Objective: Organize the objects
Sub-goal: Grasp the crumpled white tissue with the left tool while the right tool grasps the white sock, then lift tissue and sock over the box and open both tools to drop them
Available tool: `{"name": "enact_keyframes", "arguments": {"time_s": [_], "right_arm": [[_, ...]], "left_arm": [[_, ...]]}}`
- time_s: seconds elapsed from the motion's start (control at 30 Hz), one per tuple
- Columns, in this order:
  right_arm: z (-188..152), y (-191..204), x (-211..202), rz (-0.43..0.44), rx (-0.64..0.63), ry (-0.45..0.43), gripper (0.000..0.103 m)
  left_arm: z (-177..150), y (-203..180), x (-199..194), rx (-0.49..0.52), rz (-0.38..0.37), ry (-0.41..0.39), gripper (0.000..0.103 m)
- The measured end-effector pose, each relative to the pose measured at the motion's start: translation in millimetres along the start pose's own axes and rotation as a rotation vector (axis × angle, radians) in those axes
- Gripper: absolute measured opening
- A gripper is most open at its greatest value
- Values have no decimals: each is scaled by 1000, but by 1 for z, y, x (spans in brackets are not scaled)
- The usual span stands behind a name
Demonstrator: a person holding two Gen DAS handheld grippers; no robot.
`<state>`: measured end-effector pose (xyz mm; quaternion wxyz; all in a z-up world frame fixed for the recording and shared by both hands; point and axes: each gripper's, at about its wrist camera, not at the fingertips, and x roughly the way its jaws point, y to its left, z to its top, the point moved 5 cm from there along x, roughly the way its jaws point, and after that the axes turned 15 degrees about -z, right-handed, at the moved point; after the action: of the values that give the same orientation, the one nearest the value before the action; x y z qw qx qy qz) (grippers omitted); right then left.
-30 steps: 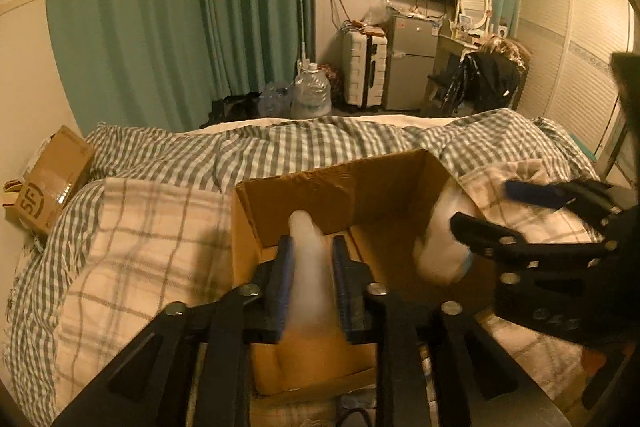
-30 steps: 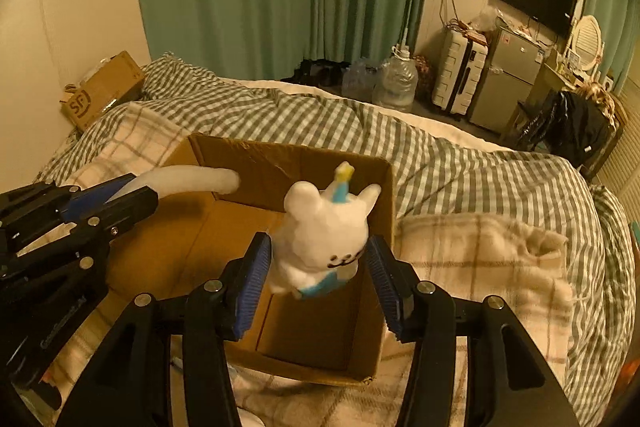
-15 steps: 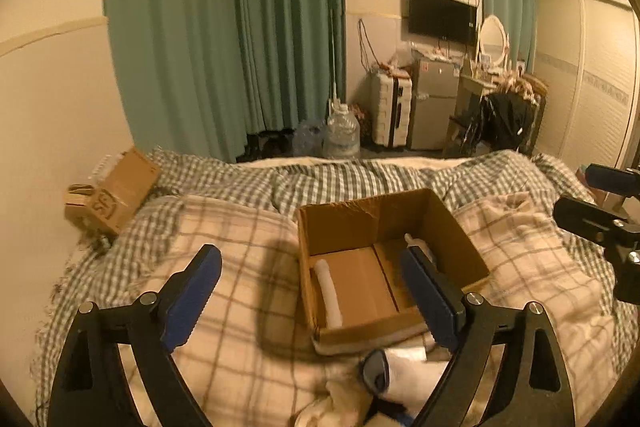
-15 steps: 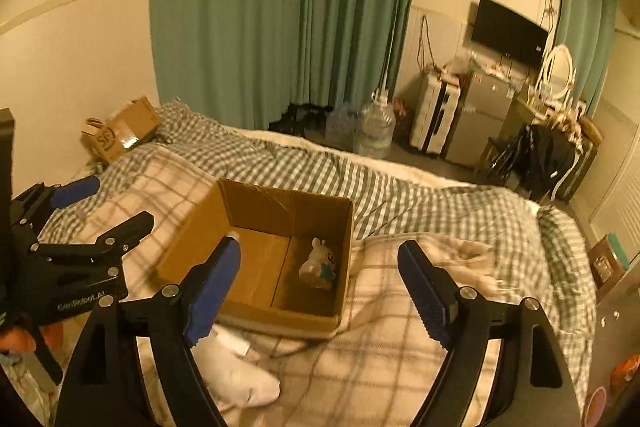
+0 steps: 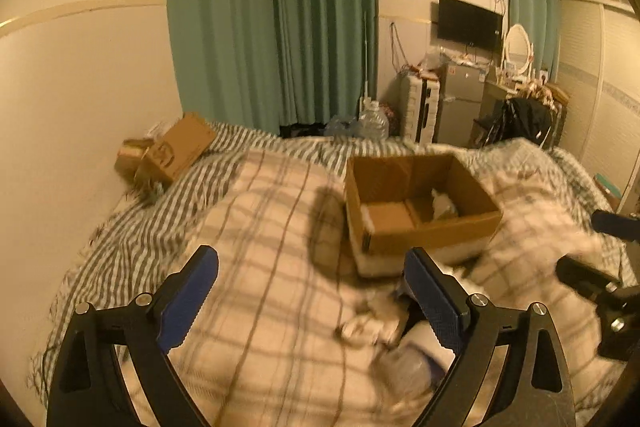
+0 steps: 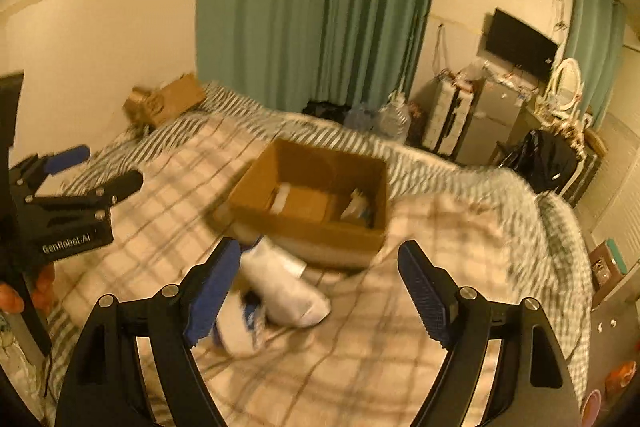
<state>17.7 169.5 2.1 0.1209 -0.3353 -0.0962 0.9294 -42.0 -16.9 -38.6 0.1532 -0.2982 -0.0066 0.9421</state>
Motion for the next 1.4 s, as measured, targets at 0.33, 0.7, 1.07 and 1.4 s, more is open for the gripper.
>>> {"name": "enact_keyframes", "arguments": {"time_s": [0.33, 0.7, 1.07, 1.4], "right_arm": [[-55, 36, 76, 13, -57, 173, 81], [-51, 20, 112, 13, 0, 214, 81], [-56, 23, 123, 27, -7, 243, 81], [-43, 68, 138, 52, -129, 236, 81]], "left_arm": [[-62, 1, 62, -14, -36, 164, 97], [-78, -21, 125, 47, -137, 319, 81], [-87, -23, 120, 0, -226, 342, 11], [-53, 1, 88, 11, -139, 222, 11]]}}
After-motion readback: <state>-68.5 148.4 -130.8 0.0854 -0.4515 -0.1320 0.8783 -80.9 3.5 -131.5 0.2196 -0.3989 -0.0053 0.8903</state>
